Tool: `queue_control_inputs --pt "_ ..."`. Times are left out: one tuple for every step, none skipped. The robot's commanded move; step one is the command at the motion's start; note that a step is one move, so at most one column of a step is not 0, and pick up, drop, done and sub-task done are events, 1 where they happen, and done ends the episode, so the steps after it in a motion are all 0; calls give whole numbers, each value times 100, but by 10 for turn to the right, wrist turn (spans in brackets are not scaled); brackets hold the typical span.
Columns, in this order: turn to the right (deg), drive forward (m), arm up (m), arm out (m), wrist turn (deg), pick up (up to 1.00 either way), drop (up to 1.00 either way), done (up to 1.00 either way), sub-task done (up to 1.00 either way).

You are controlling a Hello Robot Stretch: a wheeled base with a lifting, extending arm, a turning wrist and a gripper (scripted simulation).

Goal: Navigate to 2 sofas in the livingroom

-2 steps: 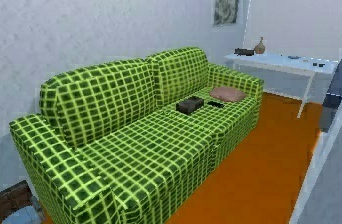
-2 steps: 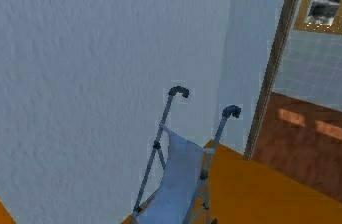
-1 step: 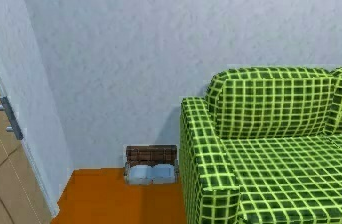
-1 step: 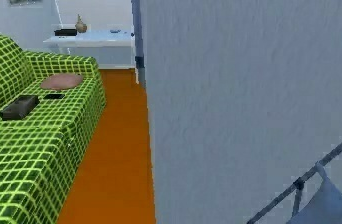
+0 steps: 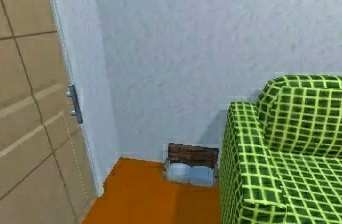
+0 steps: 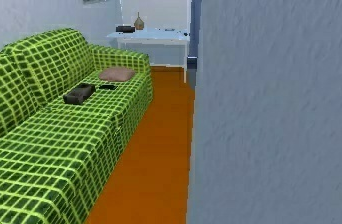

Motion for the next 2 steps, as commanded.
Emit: queue_control_inputs --pt "-30 0 0 0 0 0 0 0 0" --pt "0 60 0 0 0 0 0 0 0"
